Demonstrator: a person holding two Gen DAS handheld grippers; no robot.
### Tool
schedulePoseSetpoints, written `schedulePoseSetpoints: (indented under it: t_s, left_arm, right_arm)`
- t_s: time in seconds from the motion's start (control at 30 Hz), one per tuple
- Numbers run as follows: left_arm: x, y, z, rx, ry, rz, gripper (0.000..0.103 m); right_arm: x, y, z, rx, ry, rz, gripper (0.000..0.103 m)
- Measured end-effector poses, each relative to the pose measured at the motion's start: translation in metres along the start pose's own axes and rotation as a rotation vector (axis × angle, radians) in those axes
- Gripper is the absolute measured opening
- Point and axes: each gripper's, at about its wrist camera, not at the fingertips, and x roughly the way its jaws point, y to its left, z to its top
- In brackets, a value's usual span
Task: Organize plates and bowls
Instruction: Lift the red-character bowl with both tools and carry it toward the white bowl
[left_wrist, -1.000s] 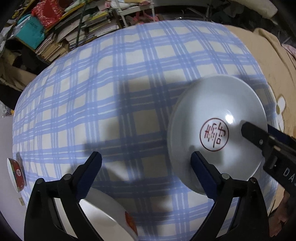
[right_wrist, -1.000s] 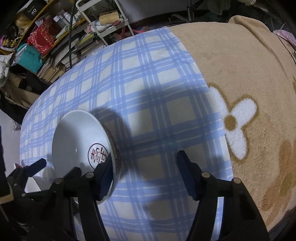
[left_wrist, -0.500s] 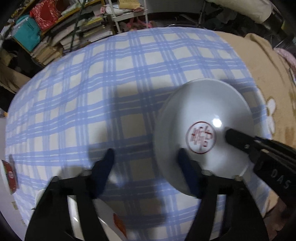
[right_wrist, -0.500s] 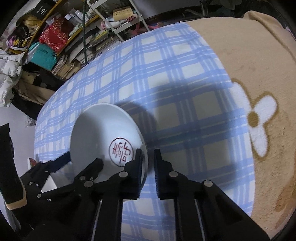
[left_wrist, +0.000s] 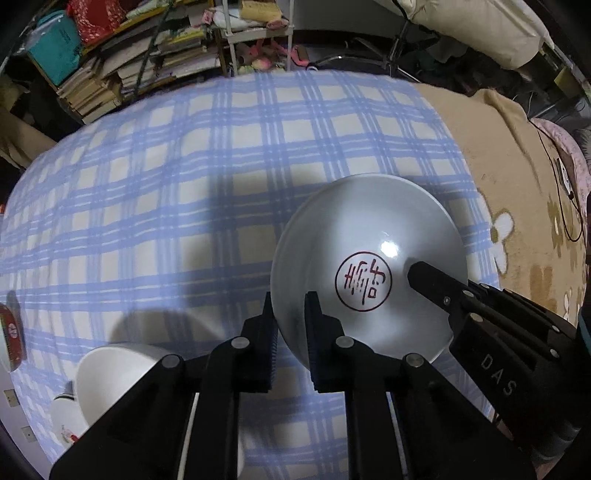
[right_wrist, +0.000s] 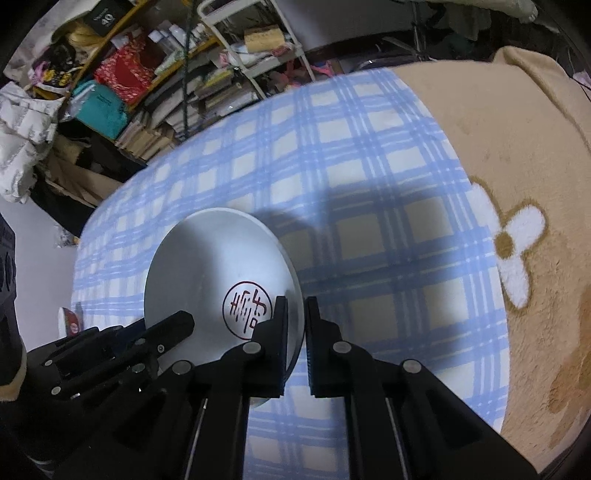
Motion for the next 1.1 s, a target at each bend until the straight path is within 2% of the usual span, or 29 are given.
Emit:
schedulePoseSetpoints:
  t_s: [0.27,0.4,0.77,1.1]
  left_arm:
    - [-0.035,0.027,-0.020,-0.031,-0.052,0.079,0.013]
    - [-0.045,0.052,-0.030,-0.074,-0.065,0.101,0.014]
    - [-0.090,0.104,-0.074,-0.184,-0.120,0.142,0.014]
    - [-0.087,0.123,-0.101,-0.227,-0.106,0.159,0.014]
  right_arm:
    - [-0.018,0.041,-0.015,-0.080,-0.039,0.045,0.011]
    - [-0.025,0.068,-0.026,-0.135,-0.059,0.062,0.012]
    - [-0.028,0.127,-0.061,-0.274,-0.032,0.126,0.013]
    - [-0.016,0.153,-0.079,-0.366,0.013,0.114,0.013]
